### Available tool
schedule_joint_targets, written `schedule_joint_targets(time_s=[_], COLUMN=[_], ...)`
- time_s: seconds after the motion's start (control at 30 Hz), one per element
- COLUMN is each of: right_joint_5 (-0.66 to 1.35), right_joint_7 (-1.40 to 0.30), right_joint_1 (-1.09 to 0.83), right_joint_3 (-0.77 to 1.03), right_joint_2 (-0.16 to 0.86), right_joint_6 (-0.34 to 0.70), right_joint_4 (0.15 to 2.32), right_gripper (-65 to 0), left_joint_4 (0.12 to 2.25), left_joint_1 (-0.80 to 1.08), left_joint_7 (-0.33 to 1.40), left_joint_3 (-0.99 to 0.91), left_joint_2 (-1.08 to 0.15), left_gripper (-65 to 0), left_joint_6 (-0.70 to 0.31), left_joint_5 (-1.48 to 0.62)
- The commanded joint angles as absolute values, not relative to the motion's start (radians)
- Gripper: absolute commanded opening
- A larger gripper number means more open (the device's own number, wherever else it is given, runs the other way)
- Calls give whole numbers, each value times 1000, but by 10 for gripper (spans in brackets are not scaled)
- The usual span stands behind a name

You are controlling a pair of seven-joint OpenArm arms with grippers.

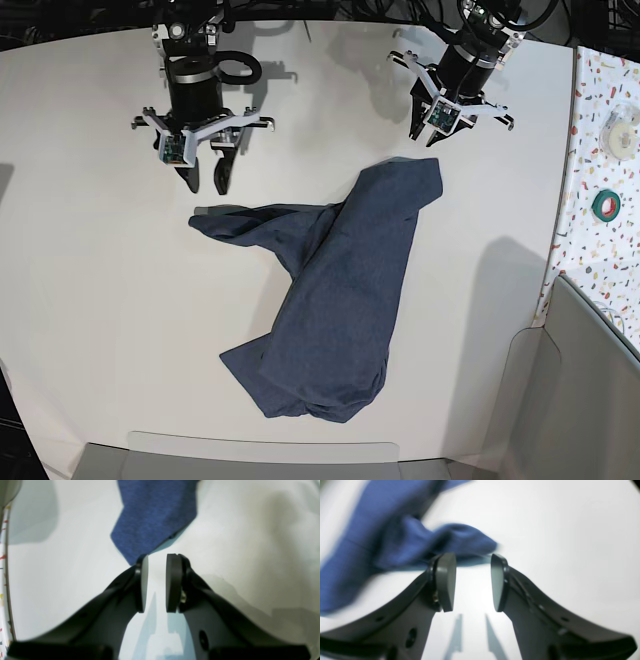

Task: Layout the t-shirt on the table in an organized manner, then fold the t-shirt properly
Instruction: 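Lower the right gripper onto the shirt's sleeve end and close it, then move the left gripper to the shirt's shoulder edge and grasp it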

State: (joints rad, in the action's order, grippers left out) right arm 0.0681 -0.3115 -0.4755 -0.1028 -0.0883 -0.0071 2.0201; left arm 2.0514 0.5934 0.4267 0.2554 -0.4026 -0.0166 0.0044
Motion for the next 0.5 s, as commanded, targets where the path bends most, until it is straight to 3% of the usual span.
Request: schedule_joint_targets(time_s=[0.0, 0.3, 0.47], right_joint_5=[117, 638, 731], right_joint_7=[-283, -277, -272], right_joint_1=[-453, -303, -275], right_joint_3=[-110, -76, -70], right_joint_2=[-93, -93, -101], right_joint_6=[-4, -41, -124], right_joint_4=[2038, 1871, 1807], right_gripper=[-414, -414, -414], left_joint_4=[2066, 2061, 2058], left_joint_1=[595, 596, 599], left_joint_7=[410, 410, 410], left_joint_3=[251, 251, 251], left_joint_2=[-412, -412, -410], left_gripper=[-525, -525, -525], left_joint_6=[-5, -5, -5], left_joint_5=[7, 7, 7])
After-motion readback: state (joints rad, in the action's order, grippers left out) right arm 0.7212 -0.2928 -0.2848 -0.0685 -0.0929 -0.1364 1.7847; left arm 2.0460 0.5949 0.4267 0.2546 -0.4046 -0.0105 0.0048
